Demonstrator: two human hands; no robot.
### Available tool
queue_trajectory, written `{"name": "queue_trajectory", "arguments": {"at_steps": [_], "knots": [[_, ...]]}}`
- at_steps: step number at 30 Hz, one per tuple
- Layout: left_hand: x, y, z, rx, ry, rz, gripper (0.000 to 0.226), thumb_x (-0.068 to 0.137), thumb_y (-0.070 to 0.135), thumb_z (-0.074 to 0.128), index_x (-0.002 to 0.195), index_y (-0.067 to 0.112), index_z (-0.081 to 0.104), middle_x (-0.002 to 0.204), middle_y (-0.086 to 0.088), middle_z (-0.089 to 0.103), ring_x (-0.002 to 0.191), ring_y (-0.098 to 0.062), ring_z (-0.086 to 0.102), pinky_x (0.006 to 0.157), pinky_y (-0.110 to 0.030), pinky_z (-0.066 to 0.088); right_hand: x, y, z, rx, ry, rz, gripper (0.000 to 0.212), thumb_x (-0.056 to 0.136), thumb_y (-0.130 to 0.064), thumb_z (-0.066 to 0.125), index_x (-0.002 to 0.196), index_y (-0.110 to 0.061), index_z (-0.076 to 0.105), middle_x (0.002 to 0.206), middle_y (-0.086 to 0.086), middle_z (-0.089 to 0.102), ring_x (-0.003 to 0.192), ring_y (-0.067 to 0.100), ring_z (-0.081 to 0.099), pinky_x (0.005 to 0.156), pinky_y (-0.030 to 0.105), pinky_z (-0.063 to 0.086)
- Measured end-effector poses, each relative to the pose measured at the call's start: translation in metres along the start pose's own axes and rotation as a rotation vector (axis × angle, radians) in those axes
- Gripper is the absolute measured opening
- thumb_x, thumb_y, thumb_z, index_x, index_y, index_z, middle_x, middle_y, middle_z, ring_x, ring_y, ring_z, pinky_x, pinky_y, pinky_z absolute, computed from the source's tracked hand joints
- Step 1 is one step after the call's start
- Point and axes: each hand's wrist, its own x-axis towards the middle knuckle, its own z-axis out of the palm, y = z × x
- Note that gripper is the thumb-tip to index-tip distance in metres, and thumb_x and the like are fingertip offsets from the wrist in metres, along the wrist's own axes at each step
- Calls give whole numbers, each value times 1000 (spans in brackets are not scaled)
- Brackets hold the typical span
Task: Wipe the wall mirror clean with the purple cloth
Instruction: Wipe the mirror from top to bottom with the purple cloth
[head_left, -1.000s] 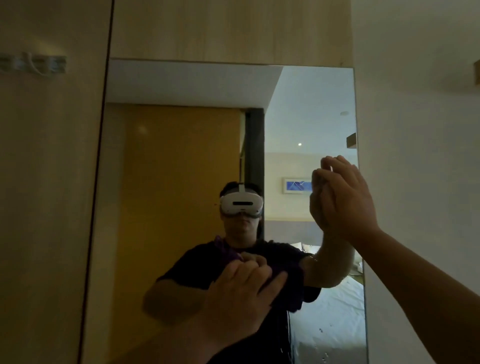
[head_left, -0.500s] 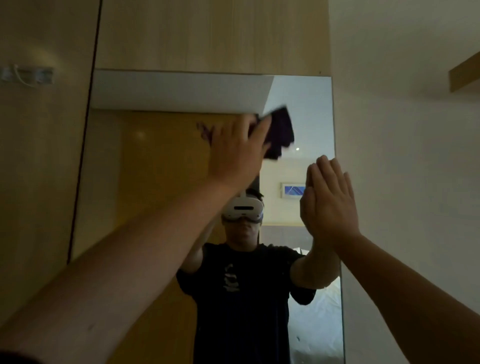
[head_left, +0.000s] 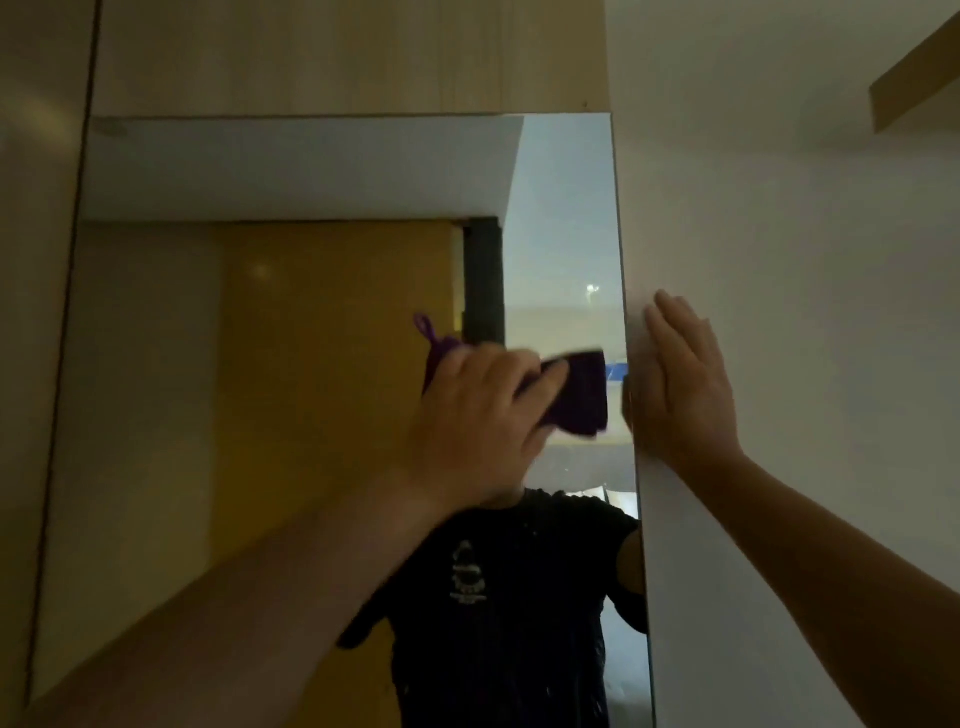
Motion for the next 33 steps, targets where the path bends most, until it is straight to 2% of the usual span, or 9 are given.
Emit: {"name": "queue_trajectory", "arguments": {"at_steps": [3, 6, 9, 12, 14, 18, 22, 27, 33], "knots": [[-71, 42, 1, 8, -78, 14, 52, 92, 44, 56, 136, 16, 56, 118, -6, 53, 106, -27, 54, 93, -41, 34, 0, 23, -11, -87, -28, 70, 45, 102, -19, 37, 143, -1, 45, 151, 20, 41, 143, 35, 31, 118, 56, 25], [-131, 78, -1, -8, -180, 136, 50, 91, 41, 57, 136, 21, 54, 116, -3, 53, 101, -23, 59, 91, -39, 38, -4, 27, -9, -216, -113, 6, 51, 102, -28, 30, 142, -1, 46, 153, 21, 39, 145, 36, 29, 119, 55, 21], [-159, 96, -1, -56, -133, 139, 42, 91, 34, 64, 132, 27, 59, 112, 1, 53, 96, -18, 61, 90, -36, 40, -5, 26, -7, -337, -178, -22, 56, 100, -32, 28, 144, -1, 42, 155, 20, 34, 146, 37, 26, 118, 54, 18], [-118, 83, 0, -29, -55, 61, 56, 81, 27, 77, 132, 21, 54, 112, -6, 50, 98, -23, 55, 89, -38, 38, -4, 26, -8, -386, -223, -14, 58, 100, -34, 26, 146, -2, 39, 157, 19, 32, 147, 36, 25, 119, 52, 15], [-63, 61, 2, -49, 41, -30, 56, 83, 26, 73, 133, 14, 50, 114, -10, 49, 101, -27, 51, 89, -43, 40, -3, 30, -14, -428, -257, -52, 59, 102, -38, 23, 148, -5, 37, 158, 17, 30, 148, 34, 23, 119, 49, 14], [74, 0, 5, 36, 145, -185, 49, 88, 31, 69, 131, 12, 58, 113, -13, 57, 99, -30, 55, 88, -44, 45, -3, 41, -22, -485, -332, -116, 61, 104, -44, 17, 154, -11, 23, 163, 12, 18, 151, 25, 7, 122, 44, 7], [163, -37, 10, 142, 57, -224, 48, 100, 40, 52, 141, 15, 49, 127, -12, 51, 113, -33, 50, 94, -45, 40, -6, 43, -20, -500, -337, -126, 60, 104, -45, 17, 156, -14, 14, 164, 9, 10, 151, 21, -2, 123, 41, 0], [143, -26, 22, 169, 107, -101, 51, 98, 43, 51, 138, 13, 51, 121, -12, 53, 106, -32, 52, 90, -45, 41, -8, 45, -21, -451, -298, -130, 59, 105, -44, 20, 155, -13, 20, 164, 10, 16, 152, 24, 5, 124, 43, 5], [25, 43, 14, 47, 10, 37, 52, 95, 42, 53, 138, 12, 53, 119, -11, 54, 107, -30, 50, 93, -44, 34, -8, 45, -22, -385, -262, -143, 58, 104, -44, 25, 153, -13, 29, 162, 11, 22, 151, 23, 9, 123, 43, 8]]}}
